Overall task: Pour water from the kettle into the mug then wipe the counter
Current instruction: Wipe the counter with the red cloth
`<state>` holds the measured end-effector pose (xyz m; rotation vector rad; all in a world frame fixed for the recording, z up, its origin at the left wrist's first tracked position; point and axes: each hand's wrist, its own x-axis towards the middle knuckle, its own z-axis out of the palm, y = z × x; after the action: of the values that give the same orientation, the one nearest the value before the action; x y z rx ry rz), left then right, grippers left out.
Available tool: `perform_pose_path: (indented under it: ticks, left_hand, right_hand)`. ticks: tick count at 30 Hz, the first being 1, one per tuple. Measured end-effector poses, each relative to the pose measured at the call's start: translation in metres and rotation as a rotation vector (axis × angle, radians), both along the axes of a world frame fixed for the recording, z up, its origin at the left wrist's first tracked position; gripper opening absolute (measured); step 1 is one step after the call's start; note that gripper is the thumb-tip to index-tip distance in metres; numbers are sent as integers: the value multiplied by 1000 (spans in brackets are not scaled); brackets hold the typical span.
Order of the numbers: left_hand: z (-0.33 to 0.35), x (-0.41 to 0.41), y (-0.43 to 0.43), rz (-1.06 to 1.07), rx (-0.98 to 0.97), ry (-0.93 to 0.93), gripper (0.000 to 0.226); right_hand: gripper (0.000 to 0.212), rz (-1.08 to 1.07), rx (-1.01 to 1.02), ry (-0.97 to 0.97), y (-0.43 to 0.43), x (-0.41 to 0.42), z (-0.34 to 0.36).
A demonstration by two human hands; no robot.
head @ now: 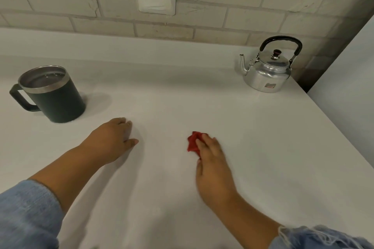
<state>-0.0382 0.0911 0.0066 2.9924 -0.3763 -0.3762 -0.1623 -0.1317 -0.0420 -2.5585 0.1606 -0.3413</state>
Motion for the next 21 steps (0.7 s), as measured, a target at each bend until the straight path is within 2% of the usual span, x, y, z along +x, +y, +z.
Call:
perform_pose_path:
  ticks: [2,4,7,9,12,15,16,18,21]
  left_hand:
    - [-1,0,1,-8,-1,-4,68]
    - [-1,-1,3,-11,-13,-2,68]
    - [-1,-1,8,-17,-44,-7,68]
    - [-2,-2,10,-24,-68,-17,67]
    - [-5,-4,13,-21,-106,-37,67]
    - [-7,-2,16,-26,-125,-38,68]
    - [-8,-2,17,-25,-128,-38,68]
    - [-10,0,18,-23,-135,-43,68]
    - [-9,3,20,-34,-130,-32,67]
  right_hand:
    - [50,72,82,-18,22,2,2]
    - [47,127,323,6,36,6,5]
    - [47,1,856,31,25,25,27]
    - [45,-140,947,-63,-15,44,40]
    - [43,-348,760,-121,-93,76,52]
    - [52,-397,183,198,-148,93,35]
    - [56,-380,55,256,-153,97,29]
    - [53,-330,-40,243,-141,107,20]
    - [45,-135,-52,153,-92,120,15]
